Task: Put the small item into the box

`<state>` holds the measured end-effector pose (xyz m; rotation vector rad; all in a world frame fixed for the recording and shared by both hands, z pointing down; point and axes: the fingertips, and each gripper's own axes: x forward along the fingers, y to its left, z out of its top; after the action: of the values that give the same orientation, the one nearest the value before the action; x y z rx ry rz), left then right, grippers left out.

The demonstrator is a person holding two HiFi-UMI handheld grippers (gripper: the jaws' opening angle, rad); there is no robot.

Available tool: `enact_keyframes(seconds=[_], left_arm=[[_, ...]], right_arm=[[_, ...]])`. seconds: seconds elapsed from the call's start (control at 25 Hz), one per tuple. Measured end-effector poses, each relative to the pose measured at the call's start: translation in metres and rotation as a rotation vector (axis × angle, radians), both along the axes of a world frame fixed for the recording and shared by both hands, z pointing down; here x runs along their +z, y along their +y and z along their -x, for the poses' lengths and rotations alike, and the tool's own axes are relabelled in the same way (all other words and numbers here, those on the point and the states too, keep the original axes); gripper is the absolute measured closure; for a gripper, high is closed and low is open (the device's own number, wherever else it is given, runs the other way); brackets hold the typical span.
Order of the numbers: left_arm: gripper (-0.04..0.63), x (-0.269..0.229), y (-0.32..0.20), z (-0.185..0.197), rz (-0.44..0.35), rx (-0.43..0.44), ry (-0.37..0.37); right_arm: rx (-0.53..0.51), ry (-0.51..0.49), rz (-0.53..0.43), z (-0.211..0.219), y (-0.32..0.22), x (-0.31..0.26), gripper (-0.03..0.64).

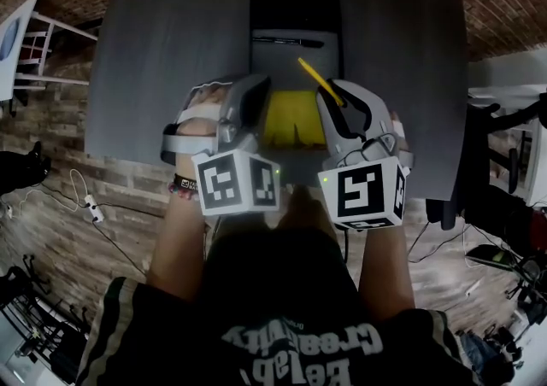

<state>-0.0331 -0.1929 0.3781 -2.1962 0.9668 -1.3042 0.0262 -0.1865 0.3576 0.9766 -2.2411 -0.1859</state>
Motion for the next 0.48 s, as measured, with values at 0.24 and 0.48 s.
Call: enact_keyframes(seconds=[0.24,0.48], left_arm=[[0.594,0.021,-0.001,-0.001,0.036,-0.003,-0.007],[0.594,0.042,-0.001,-0.001,0.072,-0.006,-0.007]], right_arm=[[-0.013,-0.006,0.050,0.002,0.000,0.025,0.560],[-0.018,-0.010,0.097,0.003,-0.001,0.047,0.560]])
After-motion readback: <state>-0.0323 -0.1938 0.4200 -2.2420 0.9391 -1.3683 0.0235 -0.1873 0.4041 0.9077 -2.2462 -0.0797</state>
